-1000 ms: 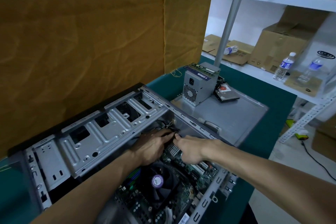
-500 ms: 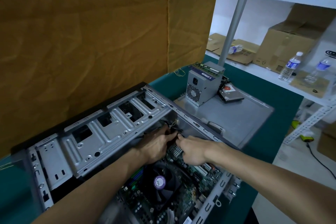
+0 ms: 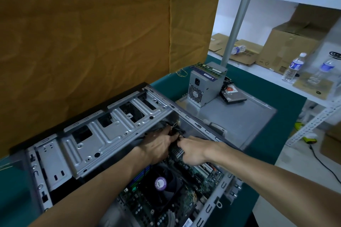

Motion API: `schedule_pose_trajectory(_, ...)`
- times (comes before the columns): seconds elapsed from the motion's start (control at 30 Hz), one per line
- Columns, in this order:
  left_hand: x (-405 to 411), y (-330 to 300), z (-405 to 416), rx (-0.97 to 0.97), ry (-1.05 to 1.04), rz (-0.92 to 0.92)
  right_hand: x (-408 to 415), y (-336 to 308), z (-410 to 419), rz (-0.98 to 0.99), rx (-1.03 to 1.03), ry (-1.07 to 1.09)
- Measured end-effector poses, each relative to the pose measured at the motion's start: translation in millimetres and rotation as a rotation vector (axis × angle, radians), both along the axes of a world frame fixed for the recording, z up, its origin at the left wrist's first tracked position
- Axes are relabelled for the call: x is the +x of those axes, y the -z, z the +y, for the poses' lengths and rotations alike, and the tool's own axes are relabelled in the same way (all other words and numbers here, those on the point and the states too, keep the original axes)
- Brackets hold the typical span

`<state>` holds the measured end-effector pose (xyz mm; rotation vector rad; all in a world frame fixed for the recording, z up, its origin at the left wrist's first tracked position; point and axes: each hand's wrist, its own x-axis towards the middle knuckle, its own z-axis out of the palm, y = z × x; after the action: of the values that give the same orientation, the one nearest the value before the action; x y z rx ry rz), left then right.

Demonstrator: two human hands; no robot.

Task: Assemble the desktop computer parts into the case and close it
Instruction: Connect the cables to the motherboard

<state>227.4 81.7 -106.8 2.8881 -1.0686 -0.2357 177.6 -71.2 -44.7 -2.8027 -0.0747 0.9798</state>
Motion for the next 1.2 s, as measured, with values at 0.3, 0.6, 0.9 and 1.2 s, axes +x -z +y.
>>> schedule_pose_trajectory(0.3,-1,-1,1,0.027,-0.056,0.034,0,7,0,-0.005,-0.002,-0.033)
schedule_pose_trajectory(0.6,-7,-11,-3,0.084,-0.048,0.038,-2,0,1,0.021,0.006,-0.016)
schedule_pose_trajectory(0.9,-1,-9,0,0.026,-0.038,0.077,-4,-7,6,-0.015,0.025,-0.040)
schedule_pose_trajectory(1.2,-1,0,9,-0.636,-0.291,0.425,-9,-7,3,-0.331,0.183,0.084)
